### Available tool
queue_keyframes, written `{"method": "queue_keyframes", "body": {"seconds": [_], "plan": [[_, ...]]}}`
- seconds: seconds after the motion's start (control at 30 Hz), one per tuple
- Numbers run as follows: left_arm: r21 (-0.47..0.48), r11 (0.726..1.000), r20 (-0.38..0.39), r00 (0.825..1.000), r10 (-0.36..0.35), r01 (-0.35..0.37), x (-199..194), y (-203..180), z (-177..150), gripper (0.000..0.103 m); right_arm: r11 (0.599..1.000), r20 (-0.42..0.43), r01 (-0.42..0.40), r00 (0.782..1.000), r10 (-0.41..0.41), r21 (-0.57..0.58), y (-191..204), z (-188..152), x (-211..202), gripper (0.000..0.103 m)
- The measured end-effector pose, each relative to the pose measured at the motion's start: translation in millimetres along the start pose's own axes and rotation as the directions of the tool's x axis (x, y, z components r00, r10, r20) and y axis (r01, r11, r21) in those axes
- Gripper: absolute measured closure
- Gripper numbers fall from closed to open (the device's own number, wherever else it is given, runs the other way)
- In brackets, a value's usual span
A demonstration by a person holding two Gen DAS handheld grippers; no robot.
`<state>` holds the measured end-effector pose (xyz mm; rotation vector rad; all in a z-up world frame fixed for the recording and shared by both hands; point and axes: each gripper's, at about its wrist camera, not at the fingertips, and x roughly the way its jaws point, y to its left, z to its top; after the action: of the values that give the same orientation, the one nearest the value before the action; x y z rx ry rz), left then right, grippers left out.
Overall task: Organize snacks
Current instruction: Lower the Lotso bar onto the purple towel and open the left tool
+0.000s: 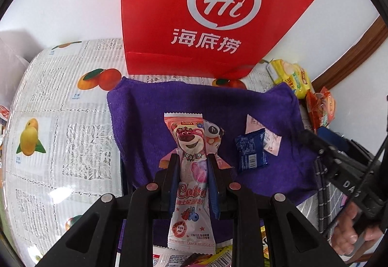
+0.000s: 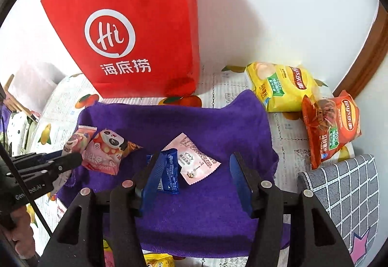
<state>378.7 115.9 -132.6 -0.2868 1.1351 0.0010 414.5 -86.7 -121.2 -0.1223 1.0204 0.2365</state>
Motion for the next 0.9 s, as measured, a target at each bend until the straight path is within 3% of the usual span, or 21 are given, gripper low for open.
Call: {"method": "queue_keyframes", "body": {"seconds": [0.47,0.67,0.9], "plan": [[0.011,1.000,-0.008,1.000,0.011,-0.011,-1.8,-2.1,0.8,0.077,1.000,0.009,0.016,1.000,-0.016,-0.004,0.6,-0.8,-5.1,0.047],[0.024,1.000,0.025,1.000,0.007,-0.007,-13.9,-5.5,1.9,0.059,1.000,0.016,0.013,1.000,-0.013,-0.017,5.0,-0.8,-8.1,0.047],[0.038,0.999,0.089,0.995,0.035,-0.038,-32.2,-7.2,4.2,0.053,0.998,0.064,0.001,0.998,0.003,-0.055,19.7,-3.3,-26.8,0.047]]}}
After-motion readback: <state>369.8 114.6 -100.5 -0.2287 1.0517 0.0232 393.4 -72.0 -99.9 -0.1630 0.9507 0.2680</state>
